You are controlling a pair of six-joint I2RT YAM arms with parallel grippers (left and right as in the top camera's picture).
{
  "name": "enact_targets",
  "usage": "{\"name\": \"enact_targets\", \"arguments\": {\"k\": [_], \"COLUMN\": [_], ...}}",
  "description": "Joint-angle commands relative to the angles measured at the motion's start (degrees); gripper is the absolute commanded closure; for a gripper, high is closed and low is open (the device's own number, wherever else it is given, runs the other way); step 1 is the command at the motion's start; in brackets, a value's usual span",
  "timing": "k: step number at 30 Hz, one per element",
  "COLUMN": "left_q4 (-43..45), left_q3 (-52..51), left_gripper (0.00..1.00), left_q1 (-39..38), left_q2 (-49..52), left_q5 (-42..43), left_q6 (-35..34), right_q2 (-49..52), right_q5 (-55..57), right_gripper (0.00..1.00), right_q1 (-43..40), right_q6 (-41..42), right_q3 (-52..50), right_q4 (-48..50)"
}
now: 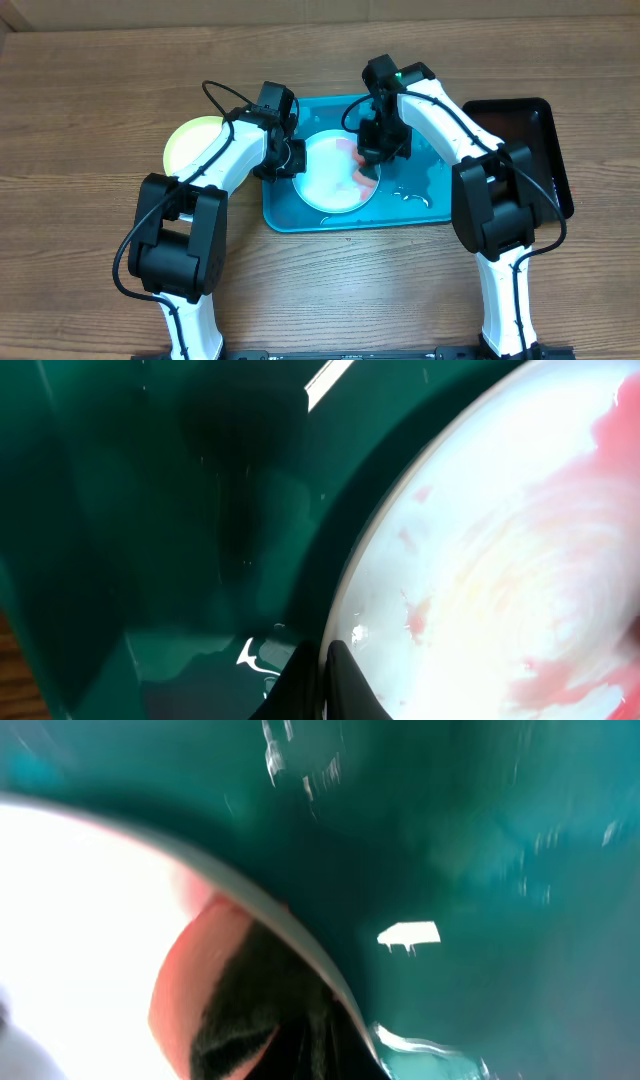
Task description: Clean dirty plates on tray and stack at the side
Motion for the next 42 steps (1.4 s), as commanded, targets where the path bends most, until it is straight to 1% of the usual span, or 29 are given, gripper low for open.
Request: {"name": "enact_targets", "arguments": {"k": [1,4,5,7,11,15,17,21,25,28,32,35,42], "left_q4": [0.2,-1.46,-2.25,-5.16,-12.04,-17.46,-19.34,-23.56,-27.15,-30.49,-33.22,-33.68,-34.51], "left_q3": [1.05,3.85,5.05,8.5,16.2,22.99,25.35,28.52,29.29,29.29,29.29,29.29,29.29], "left_gripper": [0.96,0.96,0.96,0.96,0.96,0.96,0.96,0.96,0.96,0.96,0.96,0.96,0.96], "left_q1": [-0.02,0.07,0.09,0.09,-0.02,-0.35,-1.03,-4.2,-8.83,-13.46,-19.23,-22.18,-24.61], "left_q2": [0.52,0.5,0.5,0.5,0.5,0.5,0.5,0.48,0.5,0.5,0.5,0.5,0.48], "left_q5": [-0.79,-0.85,-0.87,-3.78,-10.62,-15.52,-19.39,-30.08,-42.53,-54.36,-67.34,-72.7,-79.12], "left_q6": [1.6,2.01,2.73,3.1,5.35,6.29,6.29,6.12,4.15,-0.24,-6.54,-9.09,-10.19], "right_q2": [-1.16,-3.39,-4.28,-7.08,-12.74,-17.05,-17.73,-17.77,-17.77,-17.77,-17.77,-17.77,-17.77], "right_q5": [-9.16,-17.03,-18.34,-19.65,-19.78,-18.84,-18.45,-15.67,-14.73,-14.73,-14.51,-13.29,-12.11], "right_gripper": [0.96,0.96,0.96,0.96,0.96,0.96,0.96,0.96,0.96,0.96,0.96,0.96,0.96], "right_q1": [0.2,0.44,0.44,-0.5,-3.61,-9.11,-12.33,-17.7,-22.01,-24.04,-25.03,-25.0,-24.96], "right_q6": [-8.94,-13.11,-13.49,-13.44,-13.4,-13.14,-13.18,-13.18,-13.18,-13.18,-13.2,-13.22,-13.22], "right_q3": [0.15,0.15,0.22,1.07,2.8,2.95,2.95,2.89,2.89,2.89,2.86,2.86,2.86], "right_q4": [-2.4,-3.39,-3.34,-3.37,-3.52,-3.54,-3.93,-4.66,-4.66,-4.79,-4.94,-5.05,-5.7]}}
